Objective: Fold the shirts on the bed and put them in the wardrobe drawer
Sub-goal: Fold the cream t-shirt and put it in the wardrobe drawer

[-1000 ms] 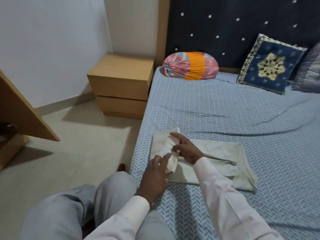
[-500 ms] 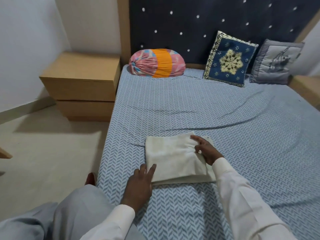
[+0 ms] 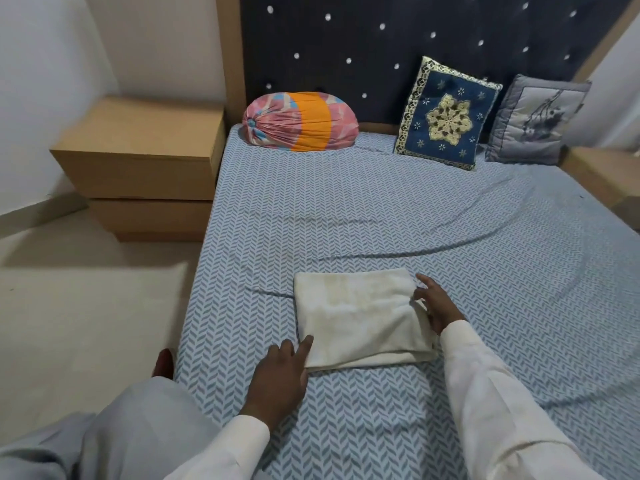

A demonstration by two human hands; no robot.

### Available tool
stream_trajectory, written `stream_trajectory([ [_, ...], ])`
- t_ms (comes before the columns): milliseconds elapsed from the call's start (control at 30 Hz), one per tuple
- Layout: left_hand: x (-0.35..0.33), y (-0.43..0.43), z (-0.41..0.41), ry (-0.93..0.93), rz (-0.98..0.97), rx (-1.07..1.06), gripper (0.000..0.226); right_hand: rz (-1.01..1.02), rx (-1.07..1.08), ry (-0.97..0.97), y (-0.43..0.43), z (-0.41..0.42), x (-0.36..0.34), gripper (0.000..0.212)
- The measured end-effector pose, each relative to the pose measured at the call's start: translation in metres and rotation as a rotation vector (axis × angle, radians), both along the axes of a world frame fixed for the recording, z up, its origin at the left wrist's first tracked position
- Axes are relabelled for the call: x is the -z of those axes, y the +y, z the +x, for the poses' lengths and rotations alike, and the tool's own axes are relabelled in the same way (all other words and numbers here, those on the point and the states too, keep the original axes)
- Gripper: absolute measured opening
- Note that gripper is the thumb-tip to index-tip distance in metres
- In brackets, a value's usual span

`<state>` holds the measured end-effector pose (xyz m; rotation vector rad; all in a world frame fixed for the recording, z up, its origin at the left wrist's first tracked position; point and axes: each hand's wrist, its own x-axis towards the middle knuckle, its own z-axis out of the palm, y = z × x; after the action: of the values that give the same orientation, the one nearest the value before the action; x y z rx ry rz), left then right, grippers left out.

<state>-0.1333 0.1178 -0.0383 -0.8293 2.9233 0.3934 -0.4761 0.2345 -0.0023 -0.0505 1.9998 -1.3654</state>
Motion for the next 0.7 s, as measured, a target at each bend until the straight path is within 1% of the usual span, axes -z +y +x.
stream_trajectory([
  [67, -0.003, 0.0, 0.0, -0.024, 0.04, -0.013, 0.078, 0.032, 0.003, 0.01, 0.009, 0.005, 0.001, 0.068],
  [167, -0.002, 0.002, 0.0, 0.035, 0.1, -0.062, 0.068, 0.104, -0.062, 0.1, 0.035, 0.017, 0.009, 0.078],
  [267, 0.003, 0.003, -0.002, 0.077, 0.126, -0.074, 0.062, 0.122, -0.155, 0.12, 0.06, 0.03, 0.013, 0.091],
  [333, 0.008, 0.005, -0.003, 0.11, 0.127, -0.06, 0.061, 0.102, -0.158, 0.15, 0.071, 0.033, 0.012, 0.088],
  [400, 0.01, 0.007, -0.004, 0.115, 0.113, -0.046, 0.058, 0.083, -0.099, 0.186, 0.077, 0.03, 0.013, 0.08],
  [467, 0.009, 0.006, -0.003, 0.102, 0.138, -0.045, 0.053, 0.138, -0.076, 0.238, 0.082, 0.026, 0.017, 0.075],
  [500, 0.007, 0.006, -0.003, 0.121, 0.18, -0.061, 0.051, 0.19, -0.084, 0.266, 0.083, 0.026, 0.021, 0.072],
  [567, 0.004, 0.008, -0.004, 0.227, 0.342, -0.16, 0.05, 0.312, -0.12, 0.342, 0.084, 0.028, 0.029, 0.069],
  [633, -0.006, 0.008, -0.01, 0.327, 0.607, -0.386, 0.051, 0.371, -0.113, 0.401, 0.082, 0.031, 0.034, 0.066],
  [667, -0.009, 0.005, -0.015, 0.349, 0.737, -0.536, 0.053, 0.403, -0.116, 0.442, 0.08, 0.034, 0.033, 0.066],
  [700, -0.008, 0.0, -0.019, 0.345, 0.819, -0.669, 0.055, 0.44, -0.124, 0.499, 0.077, 0.037, 0.033, 0.066],
])
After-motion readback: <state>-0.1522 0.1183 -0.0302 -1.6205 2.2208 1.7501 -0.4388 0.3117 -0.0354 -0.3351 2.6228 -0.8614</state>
